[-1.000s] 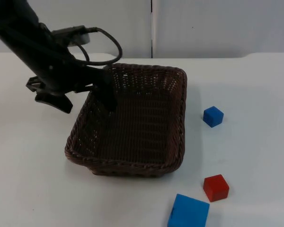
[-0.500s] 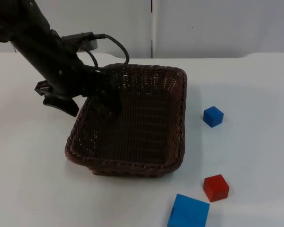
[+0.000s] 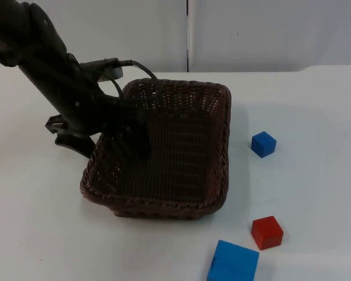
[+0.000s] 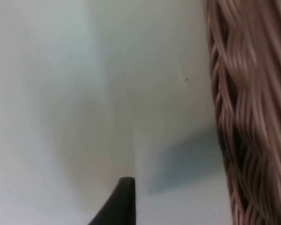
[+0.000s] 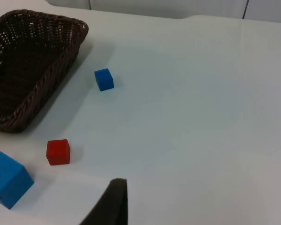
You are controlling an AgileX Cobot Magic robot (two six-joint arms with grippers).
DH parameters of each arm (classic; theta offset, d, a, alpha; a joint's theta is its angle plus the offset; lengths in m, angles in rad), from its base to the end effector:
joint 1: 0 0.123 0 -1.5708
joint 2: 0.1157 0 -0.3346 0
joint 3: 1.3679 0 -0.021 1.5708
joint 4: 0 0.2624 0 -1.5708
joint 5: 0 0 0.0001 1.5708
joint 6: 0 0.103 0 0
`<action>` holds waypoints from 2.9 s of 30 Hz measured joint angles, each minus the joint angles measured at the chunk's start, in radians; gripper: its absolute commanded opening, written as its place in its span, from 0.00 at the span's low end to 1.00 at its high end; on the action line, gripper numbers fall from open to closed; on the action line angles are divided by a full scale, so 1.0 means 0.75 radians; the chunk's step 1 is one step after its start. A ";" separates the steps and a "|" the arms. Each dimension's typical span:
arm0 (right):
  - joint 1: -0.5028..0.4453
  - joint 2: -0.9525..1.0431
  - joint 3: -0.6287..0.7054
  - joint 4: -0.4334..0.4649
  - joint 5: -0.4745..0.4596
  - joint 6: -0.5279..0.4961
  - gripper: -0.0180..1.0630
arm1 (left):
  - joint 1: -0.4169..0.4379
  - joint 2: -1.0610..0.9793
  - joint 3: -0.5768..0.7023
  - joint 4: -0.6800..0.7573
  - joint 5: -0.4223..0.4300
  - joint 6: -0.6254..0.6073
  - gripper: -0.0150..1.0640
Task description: Pick up the basket with the left hand and place the largest block into the basket with the right hand.
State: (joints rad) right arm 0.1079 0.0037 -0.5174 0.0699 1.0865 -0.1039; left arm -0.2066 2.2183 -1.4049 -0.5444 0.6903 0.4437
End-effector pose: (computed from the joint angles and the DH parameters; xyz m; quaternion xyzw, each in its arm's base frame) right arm -0.0372 0.0024 0.2806 -0.0925 0.8508 0.0359 0.5160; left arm 0.4466 -0.1284 0.1116 0.1234 0.9718 -0.1766 0.0958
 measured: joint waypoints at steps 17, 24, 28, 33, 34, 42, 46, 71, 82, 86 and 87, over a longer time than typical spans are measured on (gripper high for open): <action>0.000 0.000 0.000 0.000 0.000 0.000 0.99 | 0.000 0.000 -0.002 0.000 0.036 -0.098 0.15; 0.000 0.000 0.000 0.002 0.000 0.000 0.99 | 0.000 -0.035 -0.002 0.001 0.054 -0.115 0.01; 0.000 0.000 0.000 0.002 0.000 0.000 0.99 | 0.000 -0.093 -0.002 0.001 0.070 -0.115 0.01; 0.000 0.000 0.000 0.002 0.000 0.000 0.99 | 0.000 -0.184 -0.002 -0.002 0.110 -0.115 0.01; 0.000 0.000 0.000 0.002 0.000 0.000 0.99 | 0.000 -0.206 -0.002 -0.002 0.128 -0.115 0.01; 0.000 0.000 0.000 0.002 0.000 0.000 0.99 | 0.000 -0.332 0.026 -0.003 0.189 -0.142 0.01; 0.000 0.000 0.000 0.002 0.000 0.000 0.99 | 0.000 -0.386 0.085 -0.003 0.196 -0.144 0.01; 0.000 0.000 0.000 0.002 0.000 -0.003 0.99 | 0.048 -0.824 0.452 0.010 0.196 -0.147 0.01; 0.000 0.000 0.000 0.002 0.000 -0.003 0.99 | 0.269 -1.000 0.703 0.007 0.235 -0.145 0.01; 0.000 0.000 0.000 0.002 0.000 -0.003 0.99 | 0.384 -1.125 0.822 0.007 0.247 -0.123 0.01; 0.000 0.000 0.000 0.002 0.000 -0.003 0.99 | 0.384 -1.125 0.822 0.007 0.247 -0.123 0.01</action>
State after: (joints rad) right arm 0.1079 0.0037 -0.5174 0.0716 1.0865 -0.1061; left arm 0.0812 1.3749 -0.7886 -0.5391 0.8755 0.3515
